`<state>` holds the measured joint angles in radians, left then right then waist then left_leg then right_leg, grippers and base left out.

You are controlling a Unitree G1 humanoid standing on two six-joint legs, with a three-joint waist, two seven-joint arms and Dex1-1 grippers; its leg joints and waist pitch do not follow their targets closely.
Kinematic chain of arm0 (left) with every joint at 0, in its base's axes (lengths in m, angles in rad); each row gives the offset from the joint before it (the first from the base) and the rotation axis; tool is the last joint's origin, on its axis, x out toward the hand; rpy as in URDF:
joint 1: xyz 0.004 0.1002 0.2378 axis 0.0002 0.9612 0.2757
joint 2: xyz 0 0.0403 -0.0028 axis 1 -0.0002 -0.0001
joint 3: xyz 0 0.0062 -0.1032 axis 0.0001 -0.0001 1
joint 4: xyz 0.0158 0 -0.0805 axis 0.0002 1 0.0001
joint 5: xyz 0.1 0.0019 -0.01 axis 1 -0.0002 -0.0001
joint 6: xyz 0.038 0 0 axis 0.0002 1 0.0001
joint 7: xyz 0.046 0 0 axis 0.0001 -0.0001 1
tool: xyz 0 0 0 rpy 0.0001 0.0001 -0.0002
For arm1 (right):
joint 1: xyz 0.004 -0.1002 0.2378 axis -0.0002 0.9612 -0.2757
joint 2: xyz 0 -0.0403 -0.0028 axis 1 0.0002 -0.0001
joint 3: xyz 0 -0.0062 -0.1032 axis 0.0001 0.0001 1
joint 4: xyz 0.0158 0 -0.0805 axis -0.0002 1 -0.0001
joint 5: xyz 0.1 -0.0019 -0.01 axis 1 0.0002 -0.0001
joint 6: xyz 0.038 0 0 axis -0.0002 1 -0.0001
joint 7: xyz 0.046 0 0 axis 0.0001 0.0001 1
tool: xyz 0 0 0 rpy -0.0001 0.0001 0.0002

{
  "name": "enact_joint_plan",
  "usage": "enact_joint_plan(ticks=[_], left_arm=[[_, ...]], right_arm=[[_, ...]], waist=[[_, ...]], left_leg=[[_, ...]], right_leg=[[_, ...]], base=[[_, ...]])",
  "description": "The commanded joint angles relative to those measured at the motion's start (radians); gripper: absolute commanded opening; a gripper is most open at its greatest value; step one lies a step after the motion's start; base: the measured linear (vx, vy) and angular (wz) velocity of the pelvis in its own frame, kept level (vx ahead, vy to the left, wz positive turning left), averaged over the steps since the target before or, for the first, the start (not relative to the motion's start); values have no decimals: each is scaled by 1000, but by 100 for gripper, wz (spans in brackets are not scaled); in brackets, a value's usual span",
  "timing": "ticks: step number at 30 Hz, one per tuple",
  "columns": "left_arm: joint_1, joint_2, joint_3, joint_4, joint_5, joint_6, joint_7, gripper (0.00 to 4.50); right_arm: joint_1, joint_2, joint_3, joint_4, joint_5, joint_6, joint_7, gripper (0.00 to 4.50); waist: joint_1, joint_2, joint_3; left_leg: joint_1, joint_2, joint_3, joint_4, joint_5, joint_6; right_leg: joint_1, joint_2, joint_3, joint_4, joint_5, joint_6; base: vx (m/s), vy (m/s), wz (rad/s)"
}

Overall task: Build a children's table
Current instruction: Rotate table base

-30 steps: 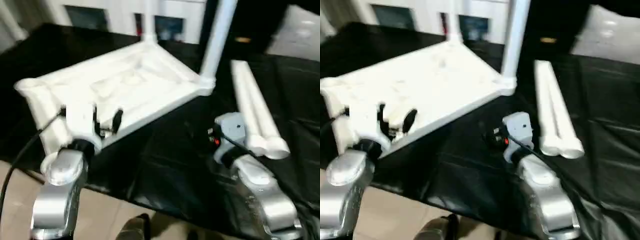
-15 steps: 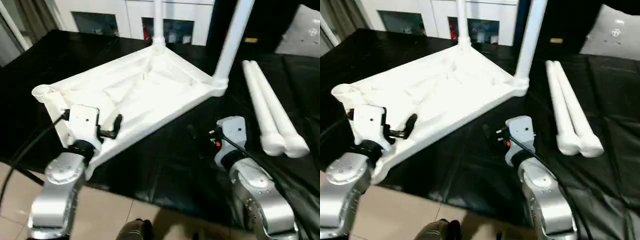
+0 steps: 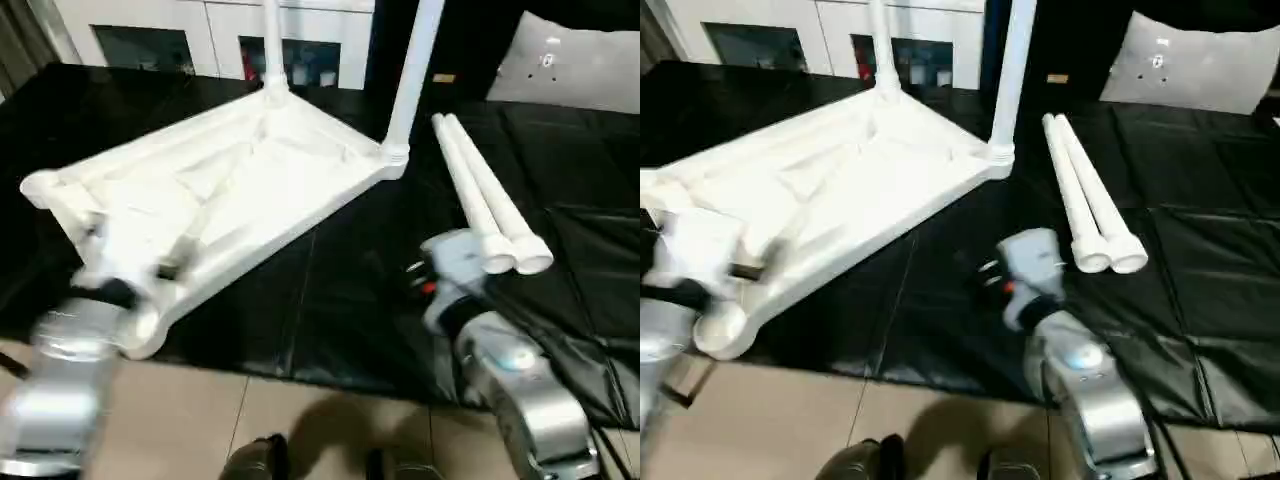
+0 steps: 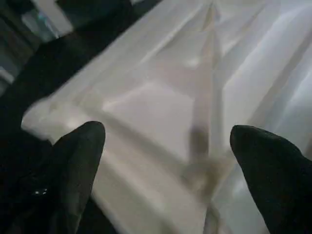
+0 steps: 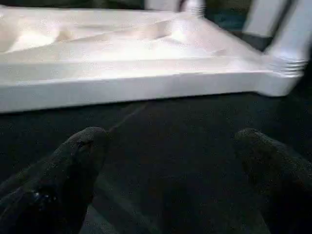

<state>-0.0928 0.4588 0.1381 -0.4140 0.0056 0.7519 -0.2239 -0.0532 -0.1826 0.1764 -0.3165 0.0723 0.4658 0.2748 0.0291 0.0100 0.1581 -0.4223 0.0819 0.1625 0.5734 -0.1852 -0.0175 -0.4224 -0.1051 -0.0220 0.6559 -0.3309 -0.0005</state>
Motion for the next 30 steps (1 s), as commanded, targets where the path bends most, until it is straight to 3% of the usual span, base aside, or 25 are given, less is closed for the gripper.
enact_joint_plan(ticks=[1,2,3,4,5,6,7,8,9,10,11,12,13,14,15,16,17,18,20,25,30], left_arm=[[14,-20,46,-43,-78,79,-40,449],[13,-25,61,-52,-102,98,-52,449],[13,-27,69,-56,-114,108,-60,449],[13,-20,75,-55,-122,109,-69,449],[13,-19,76,-55,-123,110,-69,449],[11,-3,86,-47,-135,115,-89,449],[8,15,91,-35,-162,121,-130,449],[5,26,93,-27,-183,128,-161,449],[2,35,91,-21,-194,134,-180,449],[-8,67,78,9,-188,115,-209,449],[-27,92,73,50,-188,114,-230,449],[-35,101,72,66,-190,118,-237,449],[-42,111,69,80,-189,118,-244,449],[-54,133,59,109,-181,119,-255,449],[-55,134,59,111,-181,120,-256,449],[-73,150,58,142,-188,134,-272,449],[-89,159,53,171,-186,131,-277,449],[-97,164,50,188,-184,126,-278,449],[-118,175,40,231,-190,110,-296,449],[-155,190,31,286,-259,161,-391,449],[-197,187,10,324,-318,235,-453,449]], right_arm=[[10,0,-1,-36,14,22,13,450],[12,0,-2,-38,18,26,13,450],[12,-1,-2,-39,19,27,14,450],[11,-5,0,-39,20,29,17,450],[11,-5,0,-39,20,29,18,450],[10,-10,4,-41,26,31,26,450],[7,-15,7,-44,36,39,40,450],[5,-17,9,-46,44,46,50,450],[2,-18,9,-47,48,51,56,450],[-3,-22,11,-46,52,59,68,450],[-9,-28,14,-48,56,65,80,450],[-11,-30,15,-48,57,67,83,450],[-12,-30,15,-50,59,71,85,450],[-13,-32,13,-56,67,86,93,450],[-13,-32,13,-56,68,88,93,450],[-13,-35,6,-65,82,121,99,450],[-14,-37,-1,-70,92,140,102,450],[-15,-39,-5,-71,97,149,104,450],[-24,-33,-21,-75,122,177,103,450],[-35,-28,-35,-91,144,209,104,450],[-45,-27,-50,-98,160,231,99,450]], waist=[[-23,1,-5],[-30,-5,6],[-12,14,-7],[-28,55,-2],[-31,71,-21],[-24,81,-8],[-27,73,-3],[-29,64,-4],[-29,37,-7],[-25,22,-9],[-21,3,-13],[-16,1,-17],[-12,-1,-28],[-9,1,-28],[-8,2,-26],[-11,4,-24],[-12,0,-37],[-9,3,-38],[-7,1,-37],[-6,-1,-48],[-2,3,-50]], left_leg=[[137,18,-118,208,-146,-33],[49,31,-138,170,-118,-27],[64,73,-164,105,-262,-76],[111,113,-200,-48,-706,-163],[76,137,-231,-108,-891,-195],[71,132,-229,-120,-914,-185],[78,123,-212,-114,-895,-154],[79,115,-209,-104,-853,-141],[56,104,-202,-89,-714,-126],[59,92,-171,-67,-624,-115],[60,90,-153,-54,-478,-60],[62,89,-143,-49,-392,-31],[63,91,-128,-47,-214,25],[56,96,-116,-55,-125,67],[51,100,-112,-61,-145,78],[43,108,-102,-70,-247,61],[41,114,-97,-72,-272,35],[44,115,-94,-71,-266,31],[36,116,-88,-74,-221,33],[42,119,-68,-68,-120,44],[50,119,-61,-68,-147,31]], right_leg=[[-114,-189,78,-306,-909,-97],[-1,-188,83,-249,-863,-118],[71,-159,27,-184,-605,-118],[28,7,-37,-102,-250,-59],[63,23,-43,-10,132,-36],[56,22,-44,-6,197,-37],[55,5,-38,-28,179,-36],[61,-9,-28,-40,135,-37],[86,-48,-2,-76,-14,-48],[69,-73,17,-126,-245,-60],[60,-90,41,-146,-382,-78],[57,-92,50,-153,-405,-85],[57,-90,57,-152,-332,-114],[60,-83,52,-146,-205,-154],[62,-79,47,-143,-193,-166],[56,-73,43,-140,-251,-183],[60,-65,38,-132,-238,-194],[55,-63,38,-129,-205,-202],[60,-57,36,-124,-111,-219],[64,-48,32,-109,31,-261],[62,-48,33,-111,-8,-276]], base=[[-71,-53,20],[0,0,0],[10,106,-10],[10,106,-10],[-63,75,9],[-76,54,-3],[-76,54,-3],[0,0,0],[0,0,0],[0,0,0],[-29,-77,7],[-8,-121,19],[-8,-121,19],[-3,-121,16],[-2,-94,4],[-2,-94,4],[19,-68,-3],[0,0,0],[0,0,0],[0,0,0],[0,0,0]])
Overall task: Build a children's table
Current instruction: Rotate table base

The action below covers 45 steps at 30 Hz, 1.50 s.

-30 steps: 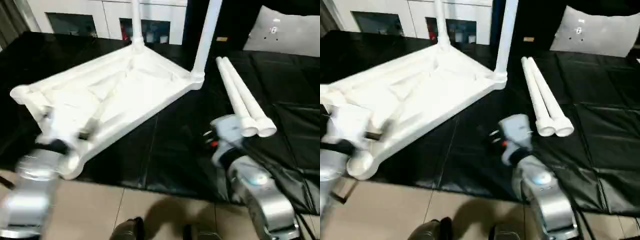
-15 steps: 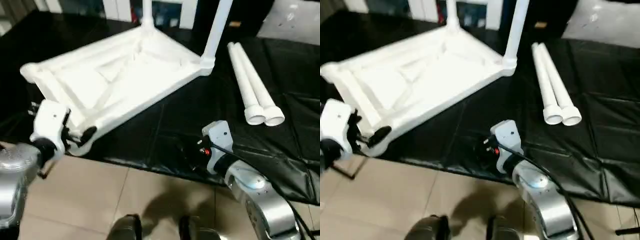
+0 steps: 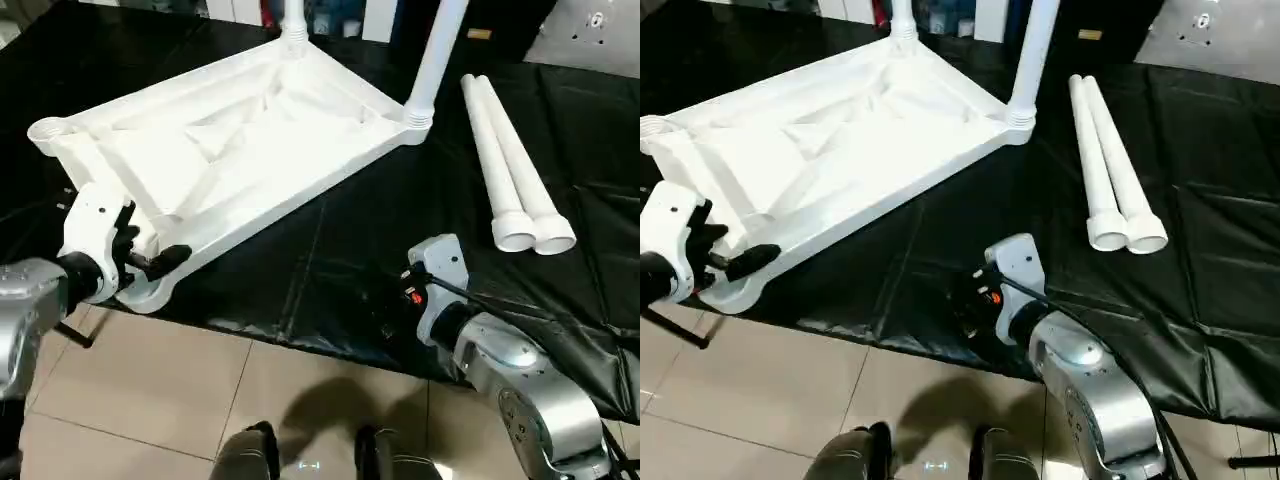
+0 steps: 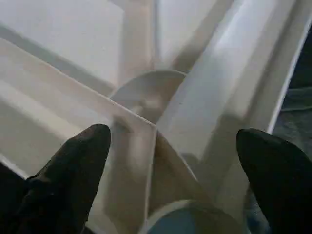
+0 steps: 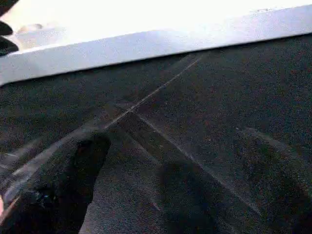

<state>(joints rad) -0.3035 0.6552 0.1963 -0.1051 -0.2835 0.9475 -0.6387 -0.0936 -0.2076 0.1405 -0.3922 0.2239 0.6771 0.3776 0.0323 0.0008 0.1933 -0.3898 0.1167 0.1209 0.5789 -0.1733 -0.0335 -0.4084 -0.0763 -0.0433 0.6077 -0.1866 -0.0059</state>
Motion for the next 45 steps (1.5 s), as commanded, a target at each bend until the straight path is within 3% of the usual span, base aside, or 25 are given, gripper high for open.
enact_joint_plan(ticks=[1,3,7,9,10,11,16,21,22,23,25,28,30,31,34,35,38,39,42,43,45], left_arm=[[1,-21,-59,20,-43,46,-51,449],[-15,-43,-63,20,-69,57,-57,449],[-70,-137,-52,3,-150,105,-57,449],[-87,-164,-46,5,-167,117,-52,449],[-115,-207,-36,9,-192,135,-40,449],[-121,-216,-33,11,-196,137,-37,449],[-165,-304,-23,9,-192,120,46,449],[-122,-190,-122,-54,-99,56,8,449],[-121,-173,-123,-56,-84,39,8,449],[-123,-136,-131,-55,-57,0,-2,449],[-131,-102,-140,-53,-31,-32,-11,449],[-147,-12,-202,-15,71,-124,3,449],[-156,36,-249,19,125,-166,7,421],[-159,54,-271,34,140,-175,6,421],[-160,63,-307,56,167,-198,1,389],[-168,54,-336,91,200,-232,5,379],[-183,28,-351,140,207,-254,1,367],[-187,26,-359,154,211,-266,-3,345],[-200,18,-380,200,218,-304,-16,332],[-206,12,-384,216,216,-312,-23,324],[-220,1,-395,250,222,-340,-33,312]], right_arm=[[-9,-3,-17,-22,8,20,-6,450],[-12,-4,-21,-23,9,23,-11,450],[-24,7,-50,-20,3,19,-41,450],[-28,8,-58,-17,1,16,-50,450],[-37,9,-70,-10,-2,11,-64,450],[-39,9,-73,-8,-3,10,-67,450],[-64,2,-93,23,-33,5,-103,450],[-110,7,-86,94,-55,14,-134,450],[-124,11,-83,111,-57,14,-138,450],[-148,18,-76,137,-62,16,-144,450],[-173,23,-70,166,-68,17,-150,450],[-224,28,-48,252,-103,-8,-160,450],[-266,36,-34,323,-123,-27,-171,450],[-286,40,-27,359,-130,-34,-174,450],[-313,42,-15,415,-152,-47,-191,450],[-345,54,-14,492,-171,-70,-216,450],[-390,81,-27,590,-168,-116,-222,450],[-401,86,-28,612,-168,-125,-220,450],[-440,100,-29,687,-173,-161,-222,450],[-453,104,-31,711,-173,-170,-224,450],[-472,114,-34,750,-169,-183,-221,450]], waist=[[-3,16,-87],[-2,12,-87],[2,18,-94],[7,15,-95],[10,17,-97],[12,15,-99],[15,19,-107],[12,10,-113],[2,7,-114],[1,10,-113],[-4,6,-115],[-3,10,-114],[-4,9,-115],[-4,13,-117],[-2,13,-122],[1,15,-123],[1,13,-124],[1,12,-126],[0,11,-127],[-1,19,-126],[0,15,-125]], left_leg=[[20,85,-20,-73,-167,39],[19,86,-17,-74,-172,35],[24,88,-8,-68,-178,22],[19,88,-6,-68,-185,19],[23,89,0,-66,-191,13],[24,91,6,-65,-193,9],[19,92,9,-62,-175,4],[13,89,9,-58,-120,25],[9,86,10,-58,-101,32],[14,86,12,-54,-96,34],[15,86,15,-53,-85,35],[20,90,16,-54,-93,26],[22,89,18,-55,-99,14],[24,88,17,-54,-97,5],[26,90,20,-53,-83,-5],[28,90,21,-52,-80,-6],[25,89,22,-52,-112,-19],[25,89,23,-50,-111,-19],[23,88,23,-50,-104,-12],[25,88,23,-50,-122,-17],[23,88,23,-51,-130,-19]], right_leg=[[48,-76,55,-61,-160,-271],[48,-76,56,-63,-162,-272],[46,-77,57,-65,-167,-282],[51,-78,56,-64,-183,-278],[48,-77,56,-67,-202,-272],[47,-77,56,-68,-213,-268],[51,-72,53,-64,-183,-250],[60,-70,52,-59,-130,-244],[64,-68,51,-56,-117,-242],[60,-69,51,-57,-124,-243],[60,-67,51,-55,-132,-245],[55,-64,49,-53,-143,-246],[53,-63,50,-52,-142,-243],[50,-62,49,-48,-132,-247],[51,-63,50,-43,-84,-258],[50,-63,51,-42,-67,-263],[54,-69,52,-45,-85,-276],[54,-68,52,-42,-78,-277],[55,-68,51,-40,-60,-281],[53,-66,50,-43,-75,-281],[55,-69,51,-43,-84,-282]], base=[[0,0,0],[0,0,0],[0,0,0],[0,0,0],[0,0,0],[0,0,0],[0,0,0],[0,0,0],[0,0,0],[0,0,0],[0,0,0],[0,0,0],[0,0,0],[0,0,0],[0,0,0],[0,0,0],[0,0,0],[0,0,0],[0,0,0],[0,0,0],[0,0,0]])
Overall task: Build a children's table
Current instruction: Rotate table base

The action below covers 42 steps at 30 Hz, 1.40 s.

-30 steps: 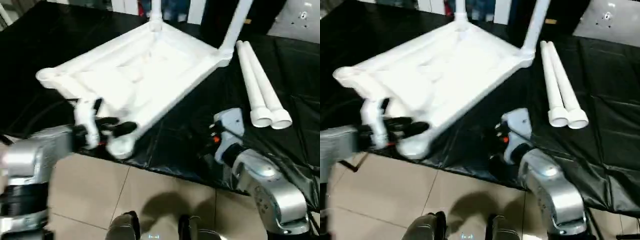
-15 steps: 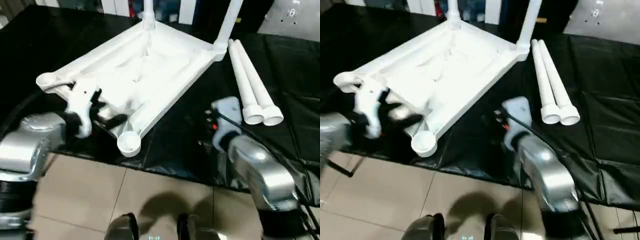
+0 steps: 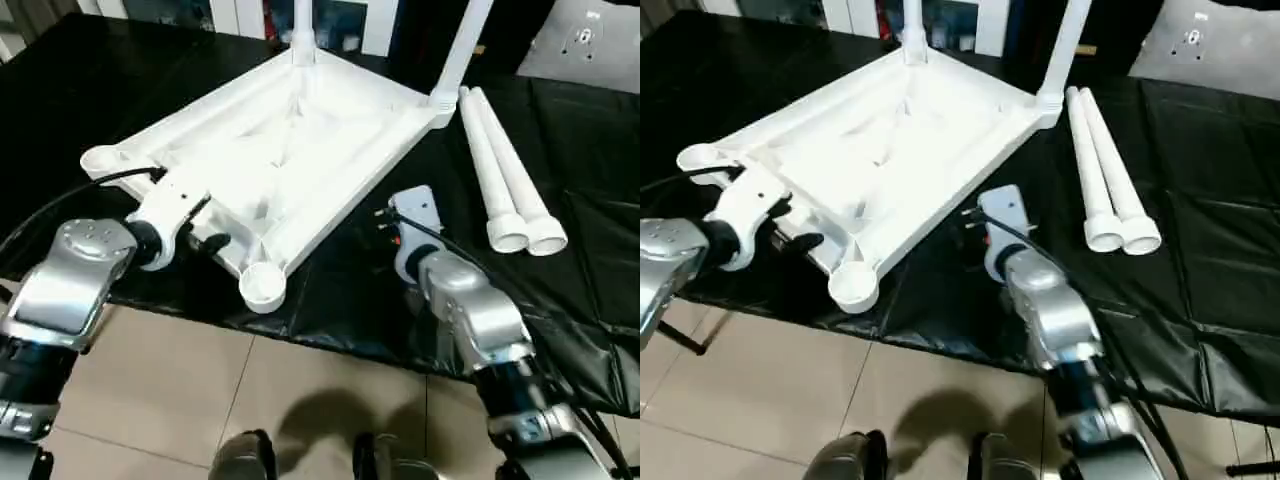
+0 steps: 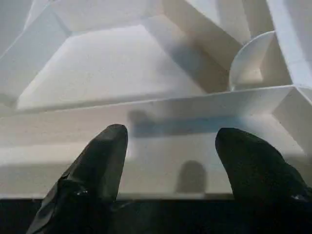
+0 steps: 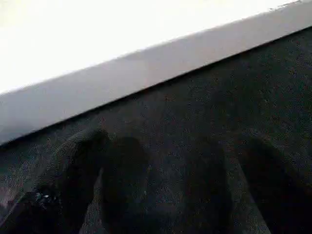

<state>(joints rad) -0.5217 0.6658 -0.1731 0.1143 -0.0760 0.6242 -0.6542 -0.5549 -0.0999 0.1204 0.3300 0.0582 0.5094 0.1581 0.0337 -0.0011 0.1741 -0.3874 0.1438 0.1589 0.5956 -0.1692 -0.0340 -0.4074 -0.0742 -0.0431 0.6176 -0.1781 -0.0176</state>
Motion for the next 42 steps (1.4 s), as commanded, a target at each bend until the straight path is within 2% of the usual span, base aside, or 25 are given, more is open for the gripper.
enact_joint_plan(ticks=[1,4,5,7,9,10,12,13,14,17,18,20,21,22,25,27,28,30,32,33,34,37,38,40,42], left_arm=[[-2,-10,-27,33,16,-18,-18,295],[-32,-18,-81,103,45,-49,-75,273],[-44,-18,-106,130,54,-59,-99,263],[-49,-11,-129,135,56,-54,-129,246],[-46,13,-182,112,60,-53,-215,242],[-39,23,-203,88,53,-55,-259,224],[-28,27,-217,42,26,-64,-319,211],[-22,26,-220,9,1,-58,-350,203],[-19,25,-221,-16,-20,-53,-376,199],[-11,19,-223,-83,-82,-39,-438,170],[-12,-4,-218,-110,-115,-23,-449,162],[-19,-40,-209,-120,-126,-22,-448,155],[-22,-52,-207,-118,-126,-28,-445,148],[-39,-100,-200,-89,-120,-33,-418,137],[-62,-148,-201,-34,-85,-71,-373,115],[-98,-216,-168,67,-51,-130,-266,104],[-118,-243,-153,116,-33,-159,-213,91],[-139,-259,-148,168,0,-206,-160,74],[-172,-272,-147,253,53,-284,-78,68],[-173,-272,-147,255,54,-285,-77,59],[-182,-275,-143,279,65,-305,-55,35],[-194,-280,-137,330,89,-362,-11,20],[-196,-284,-134,348,94,-379,2,9],[-198,-287,-137,386,114,-436,29,9],[-184,-300,-116,392,102,-496,46,9]], right_arm=[[-12,6,-14,31,-3,-17,-1,450],[-54,29,-15,127,-3,-73,8,450],[-73,39,-16,166,-3,-103,10,450],[-85,45,-16,185,-2,-117,12,450],[-104,56,-17,217,-1,-136,13,450],[-112,61,-17,229,-2,-143,13,450],[-122,68,-17,245,-3,-153,12,450],[-126,71,-17,251,-4,-158,11,450],[-130,73,-17,258,-5,-166,12,450],[-139,73,-21,274,-6,-183,12,450],[-142,71,-24,281,-7,-192,11,450],[-146,66,-28,290,-8,-201,10,450],[-147,65,-29,293,-8,-203,10,450],[-148,61,-31,295,-11,-207,9,450],[-146,56,-35,291,-19,-211,7,450],[-144,51,-43,285,-28,-216,-5,450],[-144,47,-47,281,-33,-218,-11,450],[-144,40,-55,274,-35,-222,-21,450],[-139,22,-82,247,-34,-218,-42,450],[-138,21,-83,246,-34,-218,-42,450],[-133,7,-95,225,-33,-215,-47,450],[-113,-39,-116,161,-47,-225,-55,450],[-104,-53,-120,136,-45,-228,-43,450],[-82,-76,-131,67,-32,-217,-14,450],[-51,-95,-140,-25,-17,-185,9,450]], waist=[[-1,17,-108],[-2,18,-110],[-1,22,-109],[-2,21,-112],[-4,23,-112],[-3,23,-112],[-4,25,-111],[-7,24,-111],[-8,30,-112],[-12,28,-111],[-14,29,-111],[-18,29,-109],[-20,27,-109],[-21,31,-110],[-24,28,-112],[-27,27,-112],[-25,25,-113],[-26,24,-112],[-27,27,-110],[-28,26,-110],[-27,25,-112],[-18,25,-111],[-15,26,-115],[-11,24,-118],[-5,31,-116]], left_leg=[[21,62,-15,-67,-133,-18],[23,61,-14,-66,-123,-12],[19,63,-15,-66,-126,-13],[22,65,-15,-66,-118,-12],[20,65,-14,-65,-108,-6],[20,66,-15,-66,-110,-3],[21,68,-13,-66,-111,-3],[20,67,-10,-66,-113,-4],[19,68,-12,-66,-118,-9],[20,67,-10,-67,-127,-13],[19,66,-10,-67,-130,-13],[20,66,-9,-66,-141,-11],[19,65,-8,-65,-140,-9],[18,65,-8,-64,-136,-6],[16,64,-8,-62,-130,10],[15,63,-8,-61,-131,20],[20,62,-5,-59,-143,23],[12,63,-7,-61,-145,25],[15,65,-9,-62,-165,19],[15,65,-8,-62,-169,18],[15,66,-9,-62,-160,15],[17,66,-5,-61,-147,9],[21,67,-5,-60,-136,9],[19,66,-4,-59,-126,21],[19,67,-4,-59,-120,34]], right_leg=[[55,-71,52,-52,-90,-270],[52,-70,51,-51,-67,-281],[55,-73,51,-49,-67,-283],[56,-73,51,-46,-49,-289],[57,-72,50,-44,-32,-294],[58,-75,50,-44,-39,-297],[58,-76,51,-46,-39,-304],[56,-71,50,-44,-35,-306],[59,-73,50,-43,-36,-307],[59,-71,50,-43,-37,-315],[60,-71,50,-44,-38,-316],[60,-71,51,-47,-53,-319],[61,-71,52,-48,-54,-319],[62,-70,51,-47,-52,-320],[66,-70,51,-50,-43,-318],[65,-68,50,-52,-42,-317],[64,-66,51,-57,-53,-315],[69,-67,49,-57,-67,-307],[65,-66,49,-62,-106,-290],[64,-64,49,-64,-114,-284],[65,-64,49,-62,-105,-281],[61,-59,50,-63,-84,-279],[62,-58,50,-60,-62,-281],[64,-56,50,-58,-35,-278],[63,-57,51,-59,-22,-279]], base=[[0,0,0],[0,0,0],[0,0,0],[0,0,0],[0,0,0],[0,0,0],[0,0,0],[0,0,0],[0,0,0],[0,0,0],[0,0,0],[0,0,0],[0,0,0],[0,0,0],[0,0,0],[0,0,0],[0,0,0],[0,0,0],[0,0,0],[0,0,0],[0,0,0],[0,0,0],[0,0,0],[0,0,0],[0,0,0]])
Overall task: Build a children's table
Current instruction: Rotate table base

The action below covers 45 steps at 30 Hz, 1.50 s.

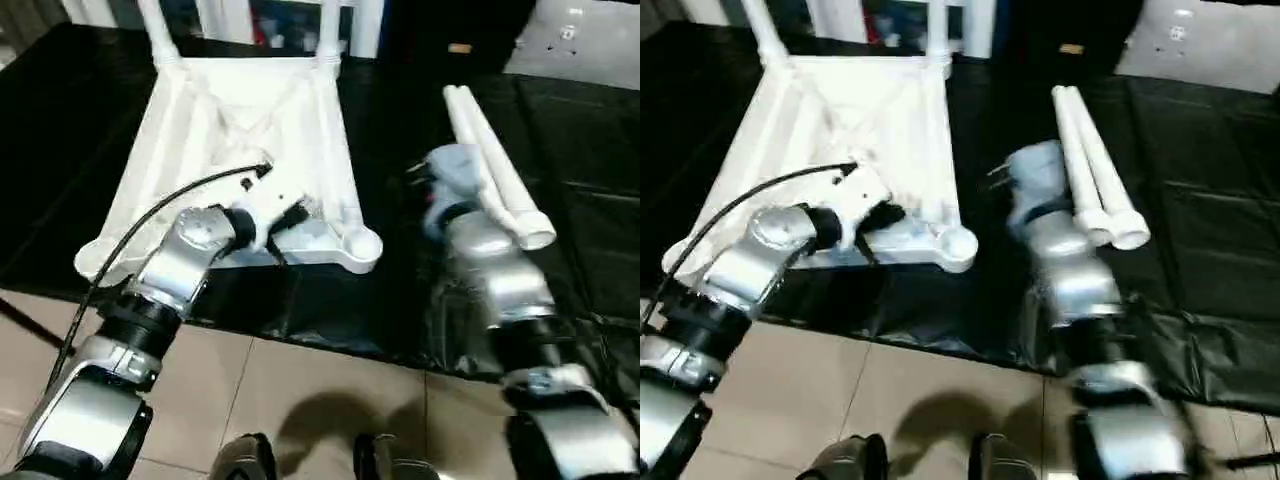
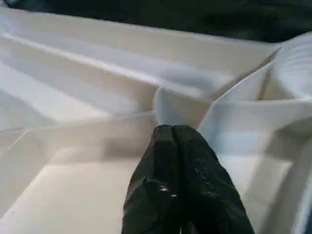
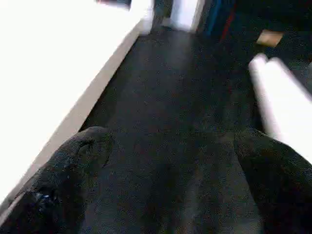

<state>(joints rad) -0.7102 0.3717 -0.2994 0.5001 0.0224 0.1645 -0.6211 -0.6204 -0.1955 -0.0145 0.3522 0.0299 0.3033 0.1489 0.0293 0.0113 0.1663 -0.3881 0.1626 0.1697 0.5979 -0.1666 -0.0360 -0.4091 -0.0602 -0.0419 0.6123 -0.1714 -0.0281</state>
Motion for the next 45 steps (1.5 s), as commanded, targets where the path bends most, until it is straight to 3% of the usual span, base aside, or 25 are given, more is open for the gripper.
enact_joint_plan(ticks=[1,4,6,9,11,15,16,19,22,24,26,28,29,30,31,34,36,37,39,40,41,42,43,44,45], left_arm=[[37,-36,64,-48,-63,-55,-4,9],[121,-111,195,-223,-201,47,55,9],[166,-134,235,-297,-232,72,102,25],[220,-162,272,-373,-256,102,165,47],[338,-237,329,-527,-273,133,320,69],[422,-283,337,-618,-229,102,382,94],[447,-300,345,-655,-201,141,428,100],[494,-294,330,-718,-137,252,496,124],[536,-266,308,-753,-125,219,485,124],[550,-245,297,-742,-96,212,494,124],[572,-253,300,-743,-81,207,515,124],[600,-264,299,-772,-92,202,502,124],[605,-261,293,-778,-88,206,497,124],[616,-257,285,-796,-84,219,497,124],[625,-258,279,-811,-91,225,495,124],[642,-260,284,-832,-110,214,490,124],[643,-265,288,-838,-117,213,490,124],[642,-270,293,-839,-121,219,491,124],[640,-272,294,-835,-120,223,491,124],[641,-273,294,-832,-120,228,491,124],[642,-273,295,-829,-120,227,491,124],[642,-273,295,-827,-120,226,491,124],[641,-273,294,-827,-119,228,492,124],[641,-273,293,-828,-119,229,492,124],[640,-274,292,-830,-121,229,492,124]], right_arm=[[51,-9,-13,-138,30,49,29,450],[135,2,-42,-308,107,112,58,450],[180,11,-47,-386,130,132,50,450],[239,33,-51,-475,166,171,35,450],[370,64,-35,-605,154,135,-4,450],[436,88,-36,-689,157,170,-16,450],[451,102,-40,-714,195,177,-2,450],[481,103,-32,-762,220,213,2,450],[519,79,-13,-782,149,218,-34,450],[538,69,2,-764,104,220,-50,450],[547,72,6,-744,95,153,-39,450],[559,48,35,-741,98,63,28,450],[562,48,35,-745,104,80,27,450],[567,50,32,-752,112,109,13,450],[569,55,27,-756,124,133,0,450],[567,78,20,-750,115,128,-22,450],[565,82,17,-747,94,142,-45,450],[559,60,30,-740,71,233,-55,450],[557,51,33,-735,75,295,-52,450],[566,44,36,-741,87,283,-29,450],[576,33,45,-750,98,272,-1,450],[576,27,50,-750,94,278,2,450],[573,27,49,-742,85,265,-8,450],[571,28,47,-737,81,261,-14,450],[568,28,44,-729,79,254,-17,450]], waist=[[3,16,-110],[11,14,-113],[9,14,-112],[2,9,-104],[4,6,-108],[-2,10,-116],[-5,16,-113],[-8,8,-112],[-4,9,-121],[-6,11,-129],[-5,21,-134],[-5,14,-139],[-3,15,-140],[-5,5,-144],[-2,15,-145],[-3,7,-151],[-6,9,-147],[-10,11,-142],[-20,21,-129],[-30,22,-123],[-47,29,-110],[-55,33,-107],[-47,59,-102],[-34,53,-113],[-41,25,-112]], left_leg=[[21,52,-15,-63,-115,40],[18,62,-15,-62,-114,65],[18,60,-14,-64,-152,65],[23,53,-12,-67,-229,33],[17,63,-14,-68,-219,23],[19,55,-13,-69,-240,26],[21,55,-16,-71,-278,13],[24,51,-19,-70,-322,-4],[21,49,-19,-70,-307,-10],[22,47,-22,-70,-321,-19],[23,47,-22,-69,-338,-22],[17,47,-24,-69,-339,-15],[18,49,-22,-68,-336,-6],[16,47,-21,-67,-329,1],[16,49,-23,-69,-319,3],[17,47,-22,-67,-340,-5],[35,45,-24,-68,-433,-21],[51,43,-28,-70,-508,-35],[87,39,-34,-68,-633,-44],[116,36,-36,-59,-696,-40],[130,47,-44,-70,-772,-36],[126,60,-49,-87,-821,-39],[63,114,-51,-181,-947,-54],[68,131,-48,-204,-970,-36],[91,121,-42,-179,-947,-15]], right_leg=[[67,-74,50,-51,-13,-277],[68,-80,48,-46,26,-316],[65,-77,46,-53,-43,-310],[56,-73,46,-75,-243,-249],[58,-76,49,-77,-256,-219],[47,-65,45,-87,-318,-167],[44,-62,44,-89,-372,-145],[36,-63,44,-101,-457,-86],[30,-60,45,-109,-491,-39],[29,-57,43,-108,-488,-29],[27,-59,43,-108,-454,-33],[34,-63,42,-107,-452,-34],[31,-63,44,-108,-446,-36],[33,-60,44,-107,-445,-36],[33,-62,43,-104,-437,-42],[31,-59,41,-105,-446,-37],[27,-58,35,-113,-572,-9],[25,-54,27,-125,-664,18],[19,-34,4,-143,-753,38],[15,-26,-20,-163,-789,46],[30,-14,-61,-176,-761,50],[47,-8,-77,-162,-716,50],[127,-11,-72,1,-503,17],[135,-26,-38,80,-308,2],[115,-37,-7,59,-354,8]], base=[[0,0,0],[0,0,0],[0,0,0],[0,0,0],[0,0,0],[0,0,0],[0,0,0],[0,0,0],[0,0,0],[0,0,0],[0,0,0],[0,0,0],[0,0,0],[0,0,0],[0,0,0],[0,0,0],[0,0,0],[0,0,0],[0,0,0],[0,0,0],[0,0,0],[0,0,0],[0,0,0],[0,0,0],[36,-59,-8]])
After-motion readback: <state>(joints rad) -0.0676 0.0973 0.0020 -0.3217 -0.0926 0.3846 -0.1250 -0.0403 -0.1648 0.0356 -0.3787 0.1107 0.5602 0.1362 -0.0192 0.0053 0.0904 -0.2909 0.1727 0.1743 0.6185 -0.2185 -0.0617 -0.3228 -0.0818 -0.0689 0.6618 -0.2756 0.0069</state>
